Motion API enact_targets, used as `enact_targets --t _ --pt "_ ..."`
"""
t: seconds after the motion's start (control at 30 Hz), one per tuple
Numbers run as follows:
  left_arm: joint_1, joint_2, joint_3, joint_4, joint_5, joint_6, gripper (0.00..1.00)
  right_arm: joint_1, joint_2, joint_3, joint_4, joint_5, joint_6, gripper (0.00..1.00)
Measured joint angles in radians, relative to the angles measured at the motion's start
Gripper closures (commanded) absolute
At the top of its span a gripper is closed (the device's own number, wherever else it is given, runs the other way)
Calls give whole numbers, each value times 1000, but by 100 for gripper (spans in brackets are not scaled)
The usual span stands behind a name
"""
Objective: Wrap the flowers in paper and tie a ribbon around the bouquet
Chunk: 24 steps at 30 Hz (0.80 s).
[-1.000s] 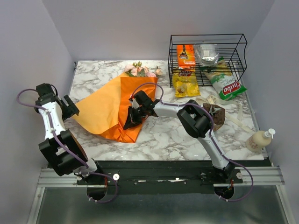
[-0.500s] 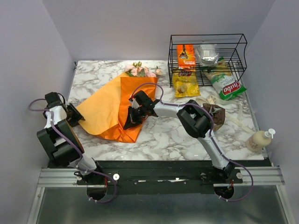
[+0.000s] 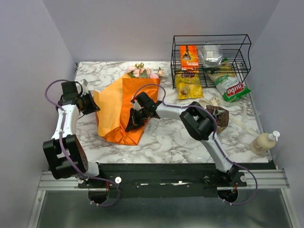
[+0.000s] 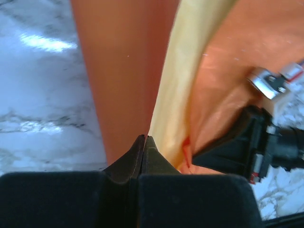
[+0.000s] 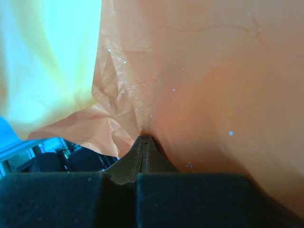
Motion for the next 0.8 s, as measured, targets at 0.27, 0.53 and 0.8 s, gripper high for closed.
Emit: enact_targets --t 0.27,0.53,0.8 --pt "-209 -99 29 18 104 17 100 0 6 13 -15 -3 -1 99" --pt "-437 -81 24 116 146 -33 100 0 13 21 -18 -18 1 100" --pt "-512 78 -23 254 147 -92 100 0 10 10 10 -17 6 96"
